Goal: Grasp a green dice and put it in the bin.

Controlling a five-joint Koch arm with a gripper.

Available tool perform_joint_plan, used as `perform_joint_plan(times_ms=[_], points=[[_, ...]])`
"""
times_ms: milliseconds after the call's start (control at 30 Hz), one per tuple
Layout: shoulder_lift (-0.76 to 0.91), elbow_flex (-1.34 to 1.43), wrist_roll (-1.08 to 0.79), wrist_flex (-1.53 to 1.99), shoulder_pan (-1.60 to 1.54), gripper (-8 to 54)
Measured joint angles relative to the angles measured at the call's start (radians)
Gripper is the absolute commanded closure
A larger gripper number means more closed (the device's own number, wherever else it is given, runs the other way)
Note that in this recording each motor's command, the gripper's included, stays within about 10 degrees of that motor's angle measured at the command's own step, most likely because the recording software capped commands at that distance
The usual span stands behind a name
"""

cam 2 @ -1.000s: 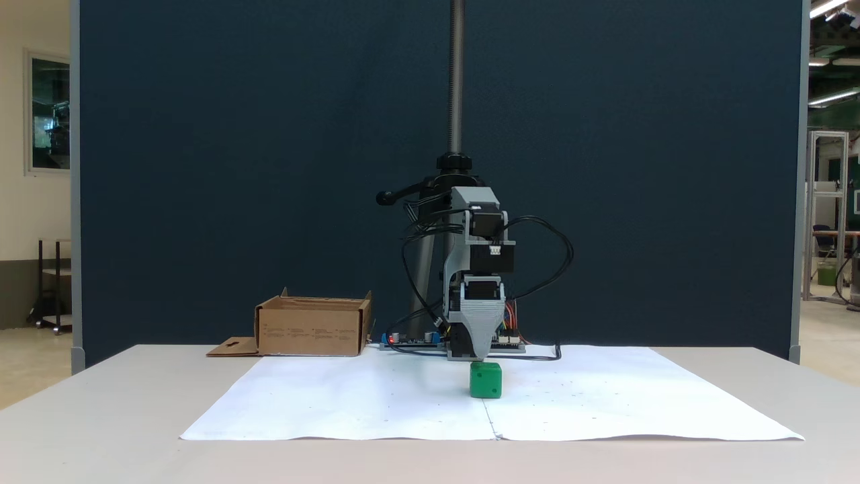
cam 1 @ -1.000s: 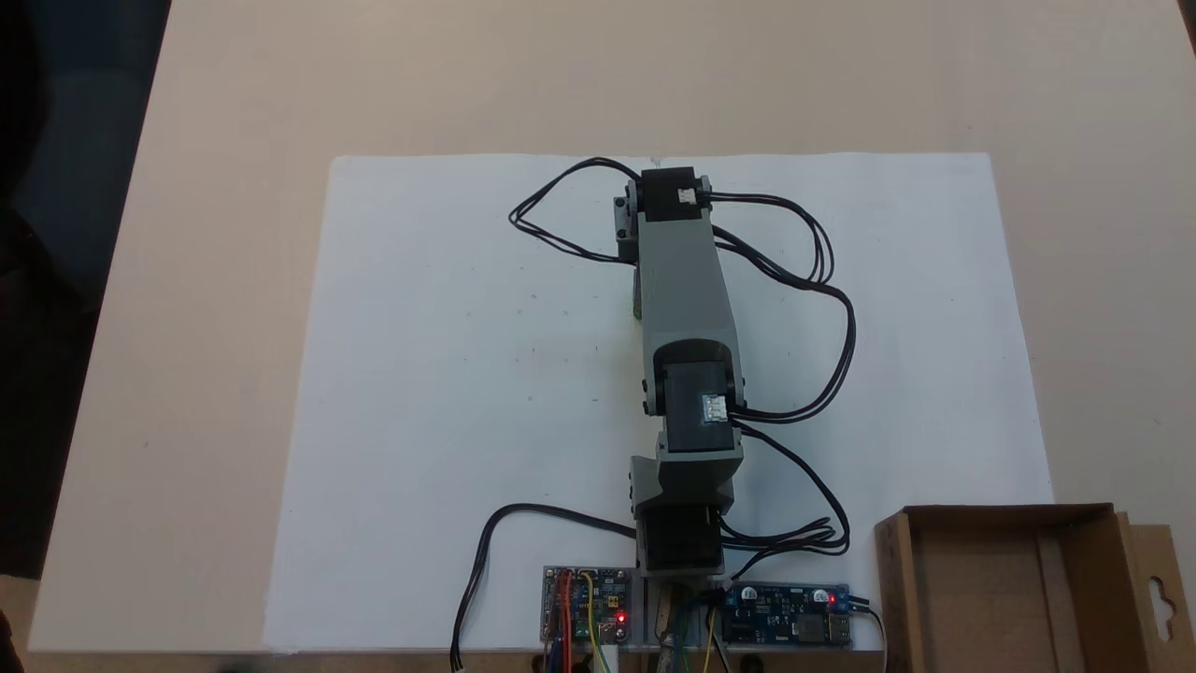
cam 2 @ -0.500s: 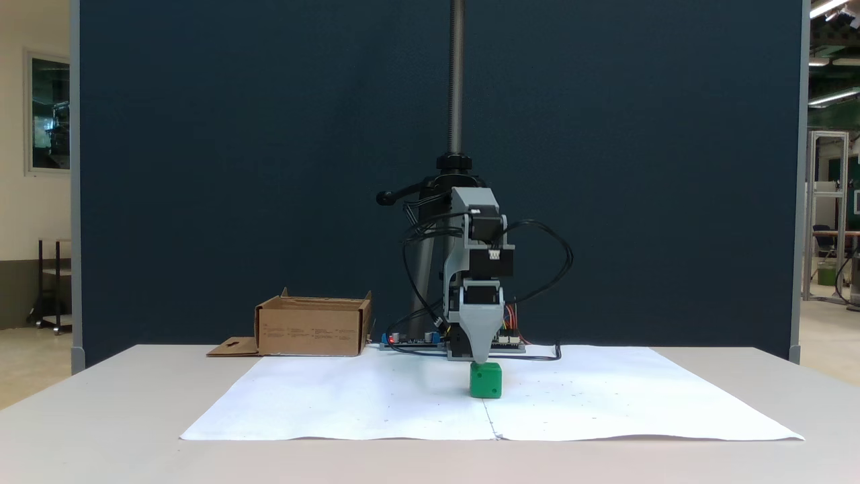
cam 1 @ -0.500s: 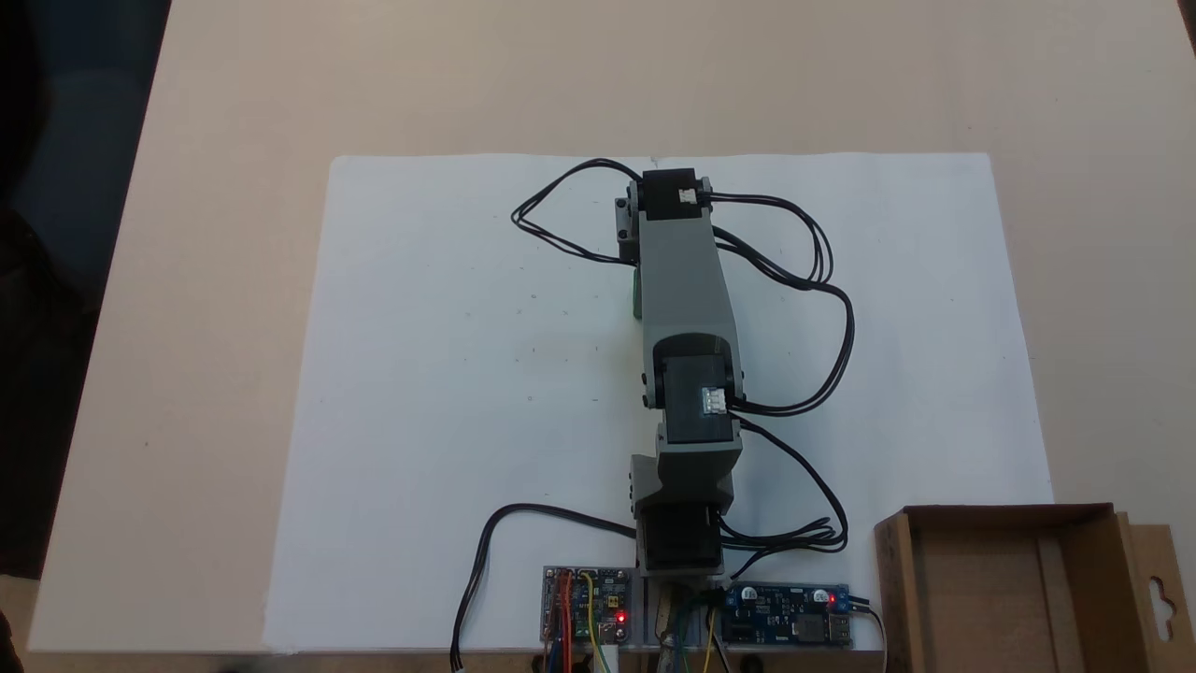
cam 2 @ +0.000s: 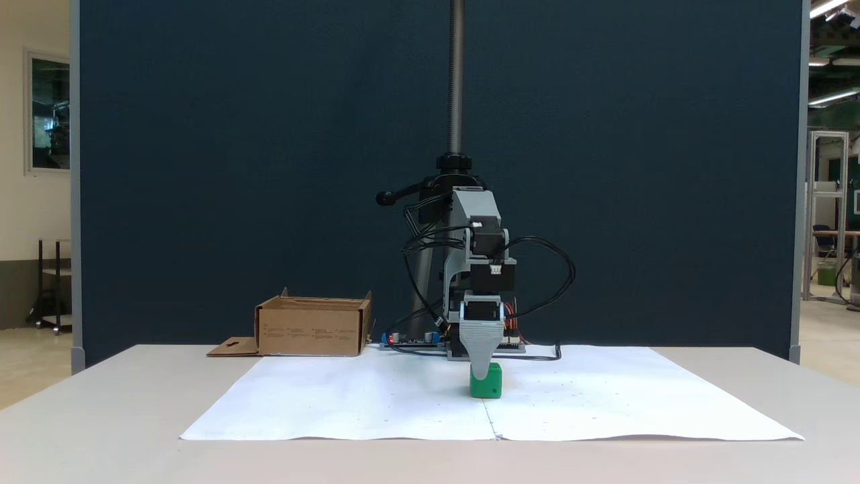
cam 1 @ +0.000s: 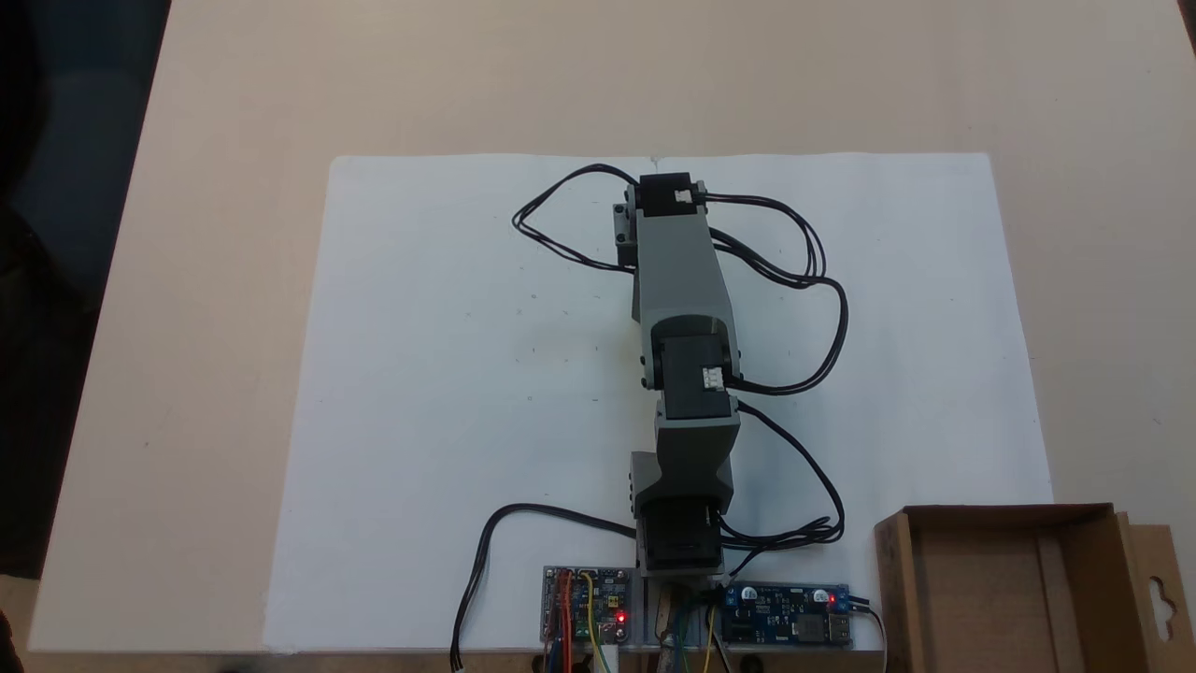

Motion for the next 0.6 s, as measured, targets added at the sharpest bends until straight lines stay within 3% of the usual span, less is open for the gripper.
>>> perform_joint_plan(times_ms=[600], points=[[-0.057,-0.002,0.0,-0.029,-0.002,3.5]])
